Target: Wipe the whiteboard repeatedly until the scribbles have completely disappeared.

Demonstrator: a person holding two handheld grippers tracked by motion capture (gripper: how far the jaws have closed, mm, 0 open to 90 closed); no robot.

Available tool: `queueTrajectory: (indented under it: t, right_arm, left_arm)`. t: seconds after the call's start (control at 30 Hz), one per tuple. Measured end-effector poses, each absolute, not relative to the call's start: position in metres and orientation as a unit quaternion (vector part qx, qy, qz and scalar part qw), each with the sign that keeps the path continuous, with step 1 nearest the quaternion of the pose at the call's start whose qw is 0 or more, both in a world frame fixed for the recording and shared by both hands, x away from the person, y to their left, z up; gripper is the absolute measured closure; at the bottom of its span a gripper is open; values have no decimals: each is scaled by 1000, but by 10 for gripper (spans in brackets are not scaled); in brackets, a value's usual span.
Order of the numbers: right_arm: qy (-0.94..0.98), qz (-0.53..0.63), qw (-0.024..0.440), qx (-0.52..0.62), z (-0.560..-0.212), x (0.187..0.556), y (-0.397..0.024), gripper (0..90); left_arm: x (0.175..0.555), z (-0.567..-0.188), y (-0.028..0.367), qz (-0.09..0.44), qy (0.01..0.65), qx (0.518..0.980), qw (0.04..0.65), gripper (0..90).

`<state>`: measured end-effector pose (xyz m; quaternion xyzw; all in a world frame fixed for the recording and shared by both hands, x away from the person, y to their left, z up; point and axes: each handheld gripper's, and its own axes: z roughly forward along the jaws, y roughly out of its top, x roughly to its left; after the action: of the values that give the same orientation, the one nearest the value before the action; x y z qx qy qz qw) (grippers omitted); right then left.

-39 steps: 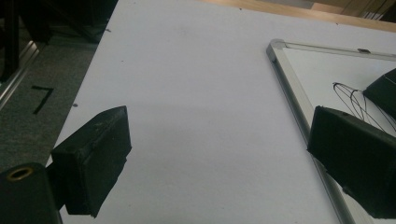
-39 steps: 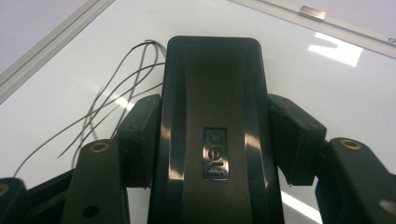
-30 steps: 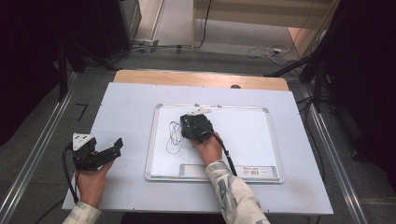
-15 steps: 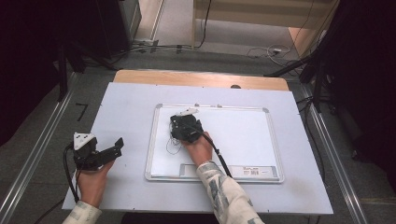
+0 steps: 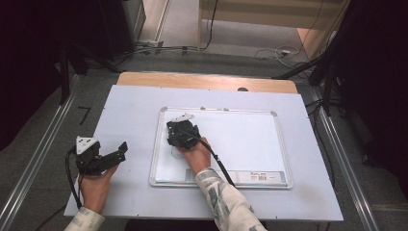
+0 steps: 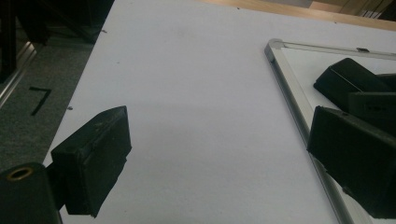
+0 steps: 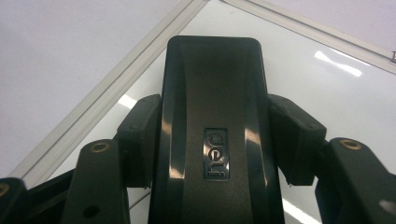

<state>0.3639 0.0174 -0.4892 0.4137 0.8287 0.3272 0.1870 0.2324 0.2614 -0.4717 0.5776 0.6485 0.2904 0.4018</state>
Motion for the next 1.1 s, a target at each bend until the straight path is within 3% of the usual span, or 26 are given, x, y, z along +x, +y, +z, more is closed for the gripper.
queueTrajectory:
  t: [0.37,1.1]
  right_arm:
    - [836,331,179,399,-489,362,19,378]
    - [809,322,194,451,-487,402,-25,378]
  left_arm:
    - [231,-472,264,290,651,573,403,65]
    - [229,-473,267,291,655,569,403,65]
